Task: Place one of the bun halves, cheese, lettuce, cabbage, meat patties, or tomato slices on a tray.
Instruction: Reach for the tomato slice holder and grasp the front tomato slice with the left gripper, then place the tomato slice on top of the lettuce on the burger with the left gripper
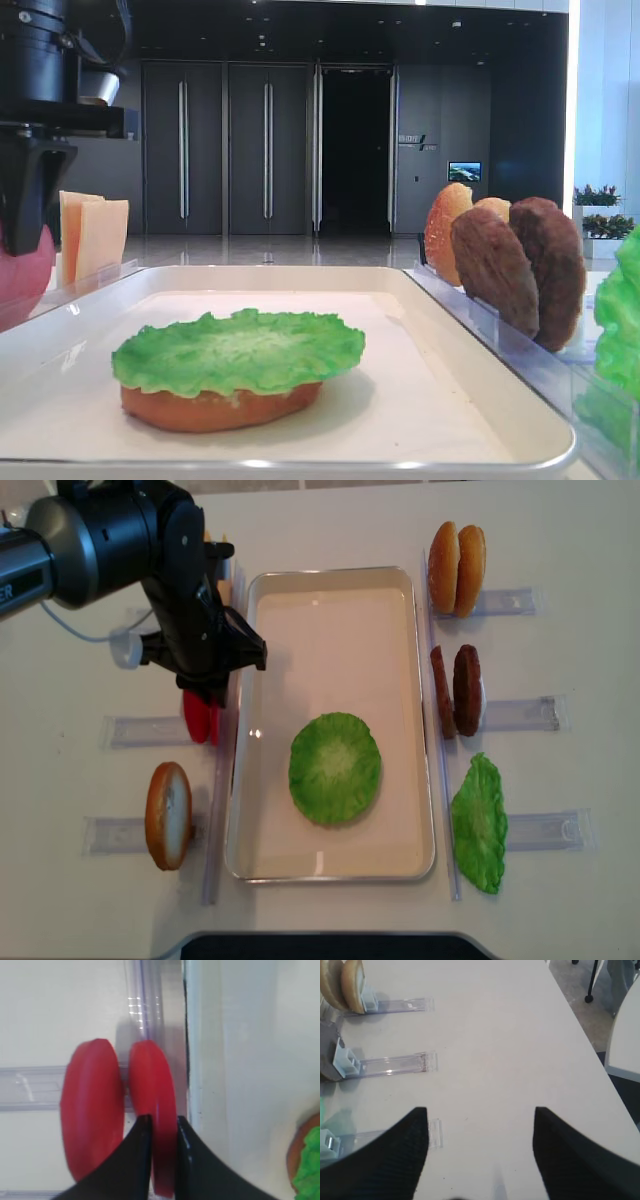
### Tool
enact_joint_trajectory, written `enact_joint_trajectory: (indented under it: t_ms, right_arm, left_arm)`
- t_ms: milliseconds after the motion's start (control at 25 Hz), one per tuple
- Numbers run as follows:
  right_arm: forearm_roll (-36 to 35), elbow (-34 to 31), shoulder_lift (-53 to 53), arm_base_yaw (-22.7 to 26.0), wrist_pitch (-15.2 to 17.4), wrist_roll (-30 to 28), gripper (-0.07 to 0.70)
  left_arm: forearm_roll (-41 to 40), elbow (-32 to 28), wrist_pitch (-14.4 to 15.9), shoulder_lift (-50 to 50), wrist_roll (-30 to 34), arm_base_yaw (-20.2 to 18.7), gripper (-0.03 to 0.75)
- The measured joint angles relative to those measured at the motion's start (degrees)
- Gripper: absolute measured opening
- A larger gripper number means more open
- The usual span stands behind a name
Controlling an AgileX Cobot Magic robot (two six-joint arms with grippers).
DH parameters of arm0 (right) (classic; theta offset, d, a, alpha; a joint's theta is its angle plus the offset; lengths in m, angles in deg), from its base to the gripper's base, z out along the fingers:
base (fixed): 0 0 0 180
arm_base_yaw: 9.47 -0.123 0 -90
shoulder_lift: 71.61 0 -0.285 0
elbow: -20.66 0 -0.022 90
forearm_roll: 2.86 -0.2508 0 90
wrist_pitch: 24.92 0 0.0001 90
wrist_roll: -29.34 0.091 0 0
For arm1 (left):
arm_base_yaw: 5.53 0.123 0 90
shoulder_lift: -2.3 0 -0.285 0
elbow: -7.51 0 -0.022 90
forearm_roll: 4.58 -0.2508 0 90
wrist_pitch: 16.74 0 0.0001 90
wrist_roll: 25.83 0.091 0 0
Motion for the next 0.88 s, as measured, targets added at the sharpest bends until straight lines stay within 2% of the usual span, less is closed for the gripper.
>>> enact_joint_trajectory:
  t_ms: [200,360,520,680,880]
  right_arm:
    - [0.0,0.0,0.0,0.0,0.0,0.0,0.461]
    - [0.0,0.0,0.0,0.0,0.0,0.0,0.461]
    - [0.0,0.0,0.0,0.0,0.0,0.0,0.461]
    - [0.0,0.0,0.0,0.0,0.0,0.0,0.461]
    - [0.0,0.0,0.0,0.0,0.0,0.0,0.461]
  left_arm:
    - [-0.6,0.2,0.6,0.0,0.7,0.0,0.061]
    - [0.0,2.4,3.5,0.0,1.5,0.0,0.061]
    - [5.6,3.5,4.4,2.8,6.6,0.0,0.06]
    - [16.2,2.9,2.2,6.8,13.7,-0.1,0.06]
    - [27.4,-2.2,-2.3,9.7,23.2,-0.1,0.06]
